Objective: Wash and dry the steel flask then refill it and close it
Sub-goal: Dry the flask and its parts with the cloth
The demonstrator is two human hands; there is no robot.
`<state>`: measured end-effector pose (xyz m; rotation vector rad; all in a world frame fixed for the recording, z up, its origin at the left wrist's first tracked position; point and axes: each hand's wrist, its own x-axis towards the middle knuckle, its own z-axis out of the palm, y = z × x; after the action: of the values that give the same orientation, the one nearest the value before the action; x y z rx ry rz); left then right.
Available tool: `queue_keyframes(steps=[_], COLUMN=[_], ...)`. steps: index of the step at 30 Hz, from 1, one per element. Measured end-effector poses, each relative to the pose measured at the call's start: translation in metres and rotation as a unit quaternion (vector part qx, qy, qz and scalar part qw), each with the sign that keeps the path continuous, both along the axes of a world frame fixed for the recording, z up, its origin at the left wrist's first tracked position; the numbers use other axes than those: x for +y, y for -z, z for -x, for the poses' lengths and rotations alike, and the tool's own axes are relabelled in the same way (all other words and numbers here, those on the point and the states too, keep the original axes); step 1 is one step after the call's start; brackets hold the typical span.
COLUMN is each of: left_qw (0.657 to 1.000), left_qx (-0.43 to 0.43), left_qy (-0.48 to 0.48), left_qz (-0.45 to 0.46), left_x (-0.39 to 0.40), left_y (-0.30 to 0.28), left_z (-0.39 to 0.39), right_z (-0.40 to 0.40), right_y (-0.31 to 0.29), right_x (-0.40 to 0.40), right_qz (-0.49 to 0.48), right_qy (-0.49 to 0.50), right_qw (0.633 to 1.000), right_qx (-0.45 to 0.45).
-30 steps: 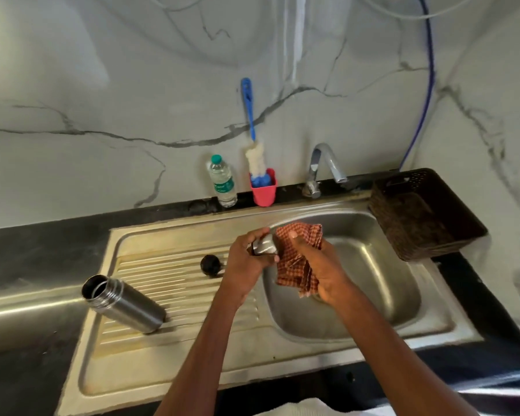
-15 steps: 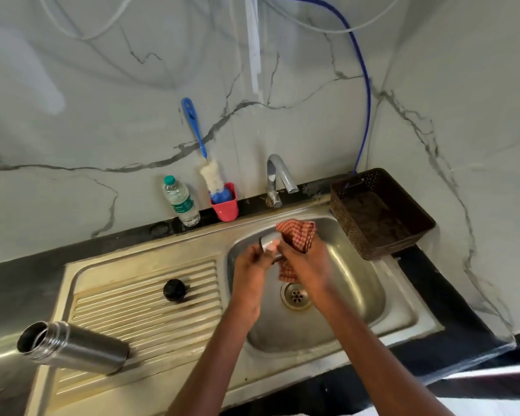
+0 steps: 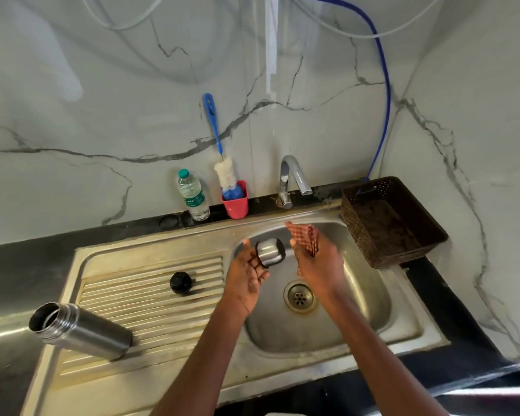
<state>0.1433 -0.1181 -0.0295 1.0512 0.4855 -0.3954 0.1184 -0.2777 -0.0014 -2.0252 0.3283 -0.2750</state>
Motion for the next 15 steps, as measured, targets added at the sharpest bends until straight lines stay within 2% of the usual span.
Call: queue_keyframes(steps=[3, 5, 8, 11, 15], left_qw=[0.997, 0.993, 0.980, 0.975, 0.987], left_qx=[-0.057, -0.102, -0.170, -0.200, -0.155], left_qy=[0.044, 0.037, 0.054, 0.064, 0.027], left_qz=[-0.021, -0.049, -0.093, -0.075, -0.009], left_x=[-0.005, -0.008, -0.008, -0.003, 0.009], left_y=[-0.012, -0.018, -0.017, -0.018, -0.021], left_z=[0.006, 0.013, 0.022, 0.029, 0.027], right_z=[0.004, 0.007, 0.007, 0.006, 0.017], right_y=[0.007, 0.014, 0.015, 0.004, 0.017], right_x=[0.005, 0.013, 0.016, 0.016, 0.029], right_qz=[0.137, 0.211, 0.174, 0.130, 0.249], right_qy=[-0.136, -0.180, -0.161, -0.158, -0.191], right_qw=[0.980, 0.960, 0.971, 0.979, 0.949], right_qx=[-0.043, -0.037, -0.011, 0.000, -0.023])
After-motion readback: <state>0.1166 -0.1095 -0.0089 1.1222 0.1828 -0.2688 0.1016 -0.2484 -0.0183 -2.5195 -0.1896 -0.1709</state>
